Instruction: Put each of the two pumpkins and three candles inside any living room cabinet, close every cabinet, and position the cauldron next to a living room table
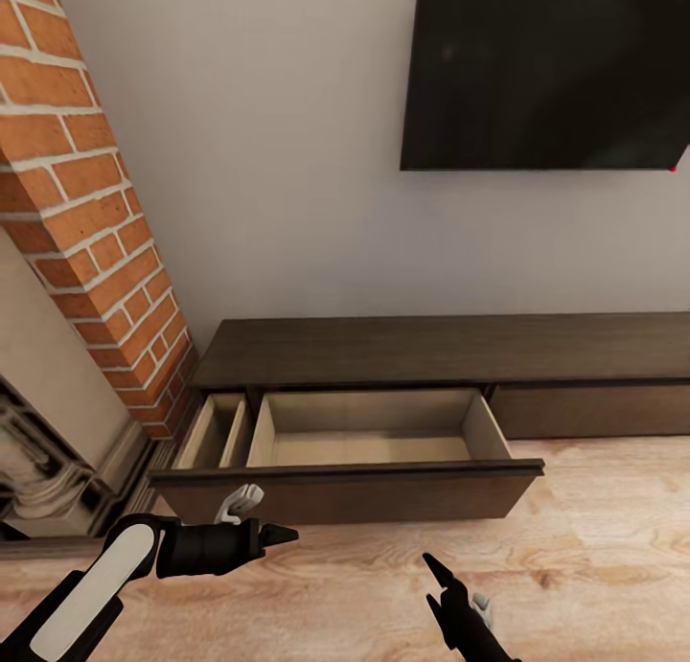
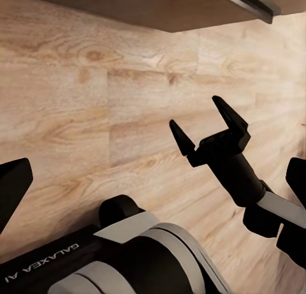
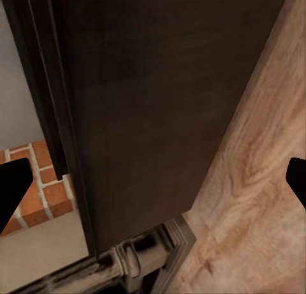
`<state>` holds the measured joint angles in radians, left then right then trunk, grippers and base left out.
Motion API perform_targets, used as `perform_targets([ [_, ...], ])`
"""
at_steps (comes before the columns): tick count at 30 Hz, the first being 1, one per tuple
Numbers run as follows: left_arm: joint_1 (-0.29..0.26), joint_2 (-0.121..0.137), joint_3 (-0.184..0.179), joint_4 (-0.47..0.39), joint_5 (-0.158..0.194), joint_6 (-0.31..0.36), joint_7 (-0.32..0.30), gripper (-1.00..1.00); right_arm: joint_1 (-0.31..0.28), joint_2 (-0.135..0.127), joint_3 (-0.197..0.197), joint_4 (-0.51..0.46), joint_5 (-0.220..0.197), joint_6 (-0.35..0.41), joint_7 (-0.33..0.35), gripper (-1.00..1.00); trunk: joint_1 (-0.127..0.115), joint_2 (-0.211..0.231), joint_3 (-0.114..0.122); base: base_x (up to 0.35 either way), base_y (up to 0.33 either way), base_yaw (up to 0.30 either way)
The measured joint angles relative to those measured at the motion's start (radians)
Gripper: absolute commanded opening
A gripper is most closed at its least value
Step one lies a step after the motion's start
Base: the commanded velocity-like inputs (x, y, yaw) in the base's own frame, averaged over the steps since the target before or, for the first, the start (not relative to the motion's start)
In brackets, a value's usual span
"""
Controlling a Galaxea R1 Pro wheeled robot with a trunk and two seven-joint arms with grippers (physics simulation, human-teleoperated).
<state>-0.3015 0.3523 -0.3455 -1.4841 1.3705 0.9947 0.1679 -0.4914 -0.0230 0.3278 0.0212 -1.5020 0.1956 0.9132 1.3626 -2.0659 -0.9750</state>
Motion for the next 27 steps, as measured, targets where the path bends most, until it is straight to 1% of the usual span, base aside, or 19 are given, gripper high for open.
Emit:
perform_targets([
  [6, 0.000, 0.002, 0.001, 0.000, 0.000, 0.000, 0.000, 1.00, 0.000, 0.001, 0.000, 0.000, -0.001, -0.002, 0.001, 1.00, -0.023, 0.042, 0.019, 0.000, 0.000, 0.000],
  [9, 0.000, 0.004, 0.003, 0.000, -0.002, 0.000, 0.000, 1.00, 0.000, 0.001, -0.001, 0.000, -0.002, -0.003, 0.000, 1.00, -0.034, 0.063, 0.028, -0.072, 0.000, 0.111],
  [17, -0.001, 0.006, 0.005, 0.001, -0.011, -0.001, 0.002, 1.00, 0.000, 0.000, -0.001, 0.001, -0.003, -0.004, -0.010, 1.00, -0.065, 0.119, 0.053, -0.215, 0.000, 0.265],
  [27, -0.001, 0.006, 0.007, 0.004, -0.014, -0.003, 0.003, 1.00, 0.000, 0.000, -0.001, 0.002, -0.001, -0.006, -0.012, 1.00, -0.103, 0.189, 0.085, -0.235, 0.000, 0.290],
])
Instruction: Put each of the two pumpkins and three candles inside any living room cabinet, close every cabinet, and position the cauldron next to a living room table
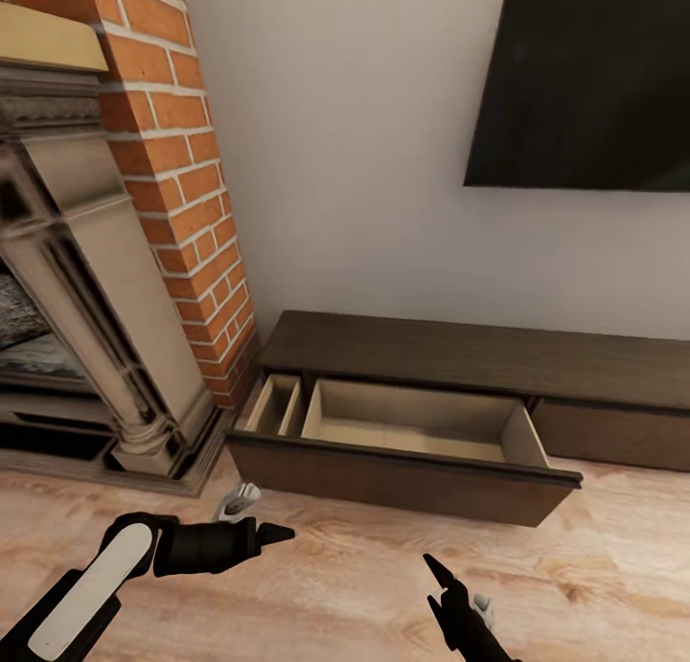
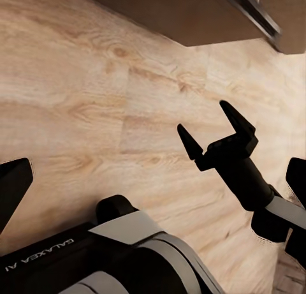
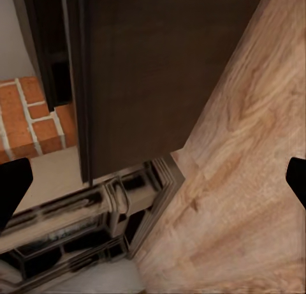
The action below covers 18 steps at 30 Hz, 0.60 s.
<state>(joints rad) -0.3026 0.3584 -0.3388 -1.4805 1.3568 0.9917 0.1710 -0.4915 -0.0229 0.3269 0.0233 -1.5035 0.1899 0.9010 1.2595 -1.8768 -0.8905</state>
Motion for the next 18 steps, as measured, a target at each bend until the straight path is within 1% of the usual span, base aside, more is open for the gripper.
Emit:
perform_targets([
  [7, -0.002, 0.000, 0.001, 0.016, -0.002, -0.001, 0.001, 1.00, 0.000, 0.000, 0.000, 0.000, 0.000, -0.037, -0.001, 1.00, -0.027, 0.049, 0.022, -0.151, 0.000, 0.290],
  [14, -0.003, 0.000, 0.002, 0.020, -0.003, -0.002, 0.003, 1.00, 0.000, 0.000, 0.000, -0.001, 0.000, -0.055, -0.001, 1.00, -0.054, 0.098, 0.044, -0.024, 0.000, 0.291],
  [16, -0.003, -0.001, 0.002, 0.020, -0.004, -0.001, 0.025, 1.00, 0.000, 0.001, 0.001, -0.001, 0.000, -0.055, -0.001, 1.00, -0.062, 0.112, 0.050, -0.003, 0.000, 0.290],
  [18, -0.003, -0.003, 0.002, 0.020, -0.003, -0.001, 0.070, 1.00, 0.000, 0.000, 0.001, -0.001, 0.000, -0.055, -0.001, 1.00, -0.069, 0.126, 0.056, -0.001, 0.000, 0.291],
])
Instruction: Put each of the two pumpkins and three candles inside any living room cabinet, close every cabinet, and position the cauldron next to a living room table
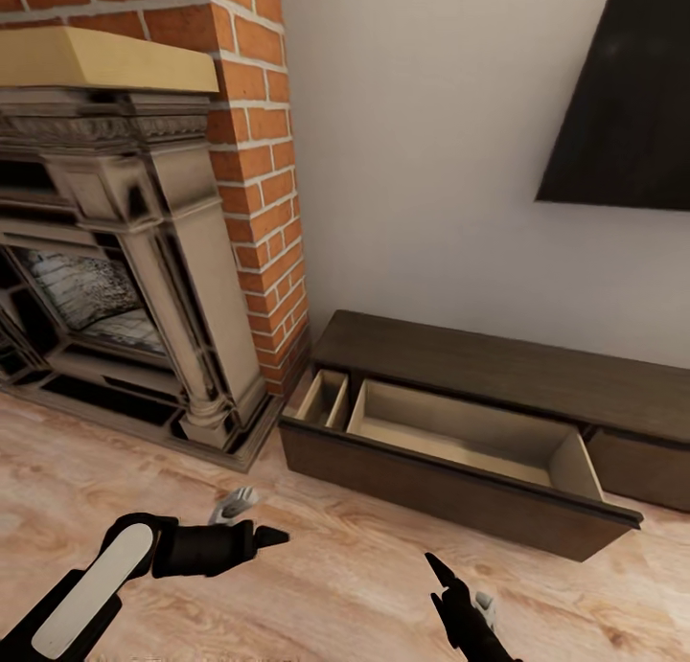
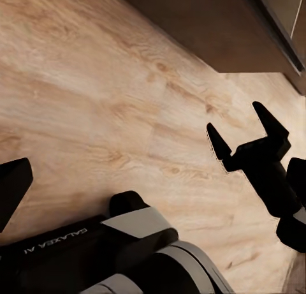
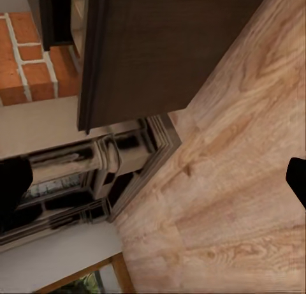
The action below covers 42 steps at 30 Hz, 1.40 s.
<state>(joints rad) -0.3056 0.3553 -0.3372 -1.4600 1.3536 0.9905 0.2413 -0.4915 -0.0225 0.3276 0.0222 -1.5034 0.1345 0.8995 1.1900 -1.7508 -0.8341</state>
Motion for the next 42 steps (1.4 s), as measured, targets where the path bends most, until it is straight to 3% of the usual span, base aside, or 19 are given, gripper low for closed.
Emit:
perform_targets([
  [3, 0.000, -0.005, 0.000, 0.000, 0.002, 0.000, 0.057, 1.00, 0.000, 0.000, 0.001, 0.000, 0.000, -0.001, 0.000, 1.00, -0.012, 0.021, 0.009, 0.000, 0.000, 0.290],
  [10, -0.003, -0.002, 0.003, 0.004, -0.002, -0.003, 0.112, 1.00, 0.000, 0.000, 0.000, 0.001, 0.000, -0.016, 0.000, 1.00, -0.038, 0.070, 0.031, 0.000, 0.000, 0.290],
  [16, -0.004, -0.009, 0.048, 0.019, -0.002, -0.002, 0.204, 1.00, 0.000, 0.000, 0.000, 0.001, 0.000, -0.022, -0.002, 1.00, -0.061, 0.112, 0.050, 0.000, 0.000, 0.290],
  [27, -0.005, -0.009, 0.068, 0.022, -0.003, -0.003, 0.238, 1.00, 0.000, 0.000, 0.001, 0.000, 0.001, -0.022, 0.000, 1.00, -0.104, 0.189, 0.085, 0.000, 0.000, 0.290],
  [42, -0.006, -0.003, 0.071, 0.021, -0.002, -0.002, 0.245, 1.00, 0.000, 0.004, 0.000, 0.000, 0.001, -0.069, 0.000, 1.00, -0.104, 0.189, 0.085, 0.000, 0.000, 0.292],
])
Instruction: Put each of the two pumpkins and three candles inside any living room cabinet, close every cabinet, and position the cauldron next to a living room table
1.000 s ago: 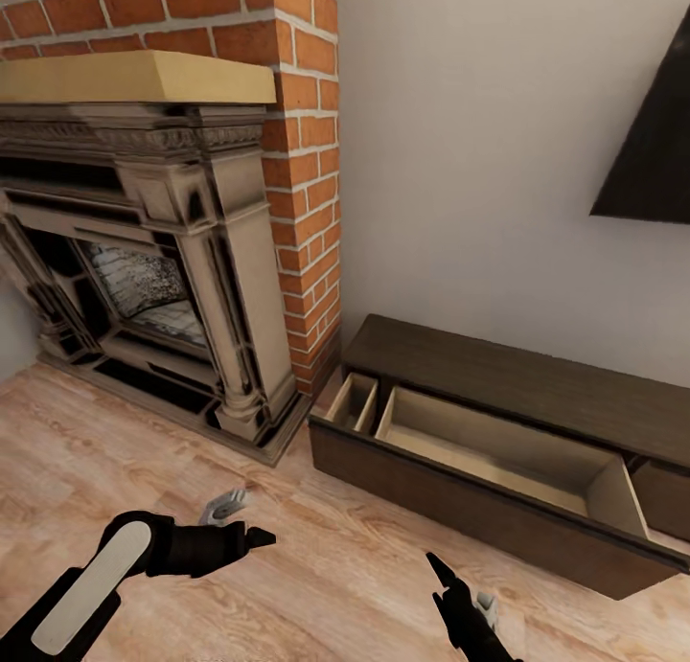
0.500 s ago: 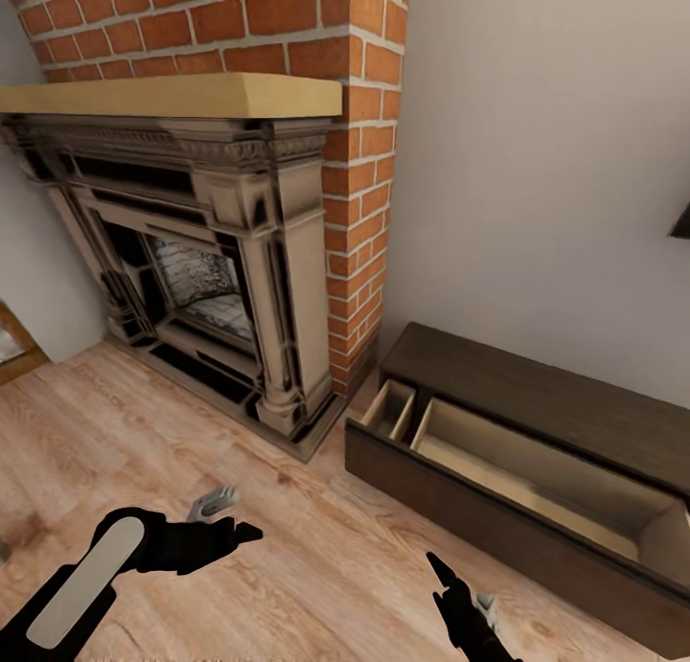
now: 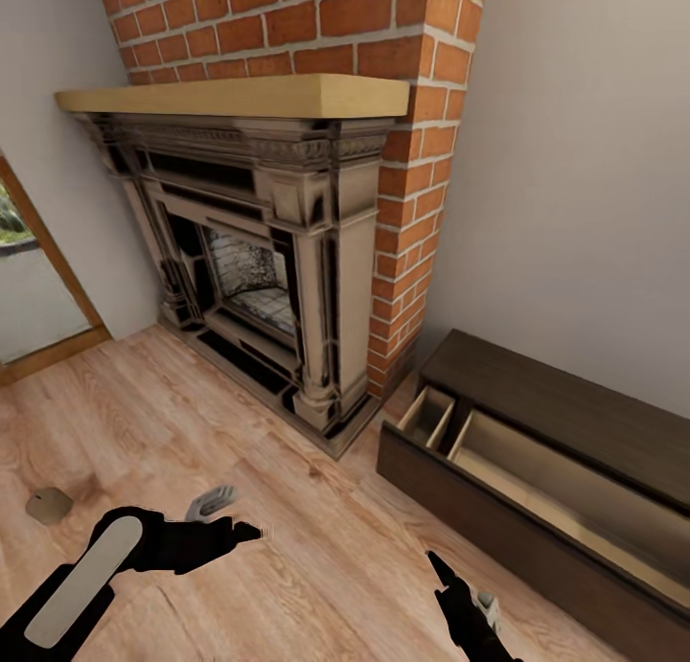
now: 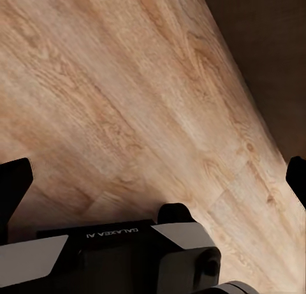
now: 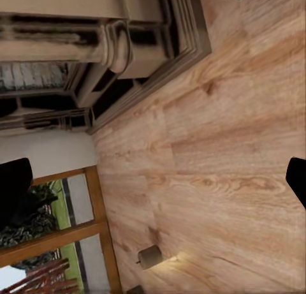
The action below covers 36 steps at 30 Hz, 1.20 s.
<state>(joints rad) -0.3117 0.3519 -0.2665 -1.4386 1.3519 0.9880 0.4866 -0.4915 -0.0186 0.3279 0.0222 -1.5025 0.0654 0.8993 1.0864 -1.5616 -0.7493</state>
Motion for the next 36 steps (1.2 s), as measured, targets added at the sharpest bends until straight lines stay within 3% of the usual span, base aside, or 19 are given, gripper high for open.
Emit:
perform_targets([
  [36, 0.000, -0.006, -0.002, 0.000, -0.001, 0.000, 0.000, 1.00, 0.000, 0.003, 0.000, 0.000, 0.000, -0.002, 0.000, 1.00, 0.000, 0.000, 0.000, 0.000, 0.000, 0.293],
])
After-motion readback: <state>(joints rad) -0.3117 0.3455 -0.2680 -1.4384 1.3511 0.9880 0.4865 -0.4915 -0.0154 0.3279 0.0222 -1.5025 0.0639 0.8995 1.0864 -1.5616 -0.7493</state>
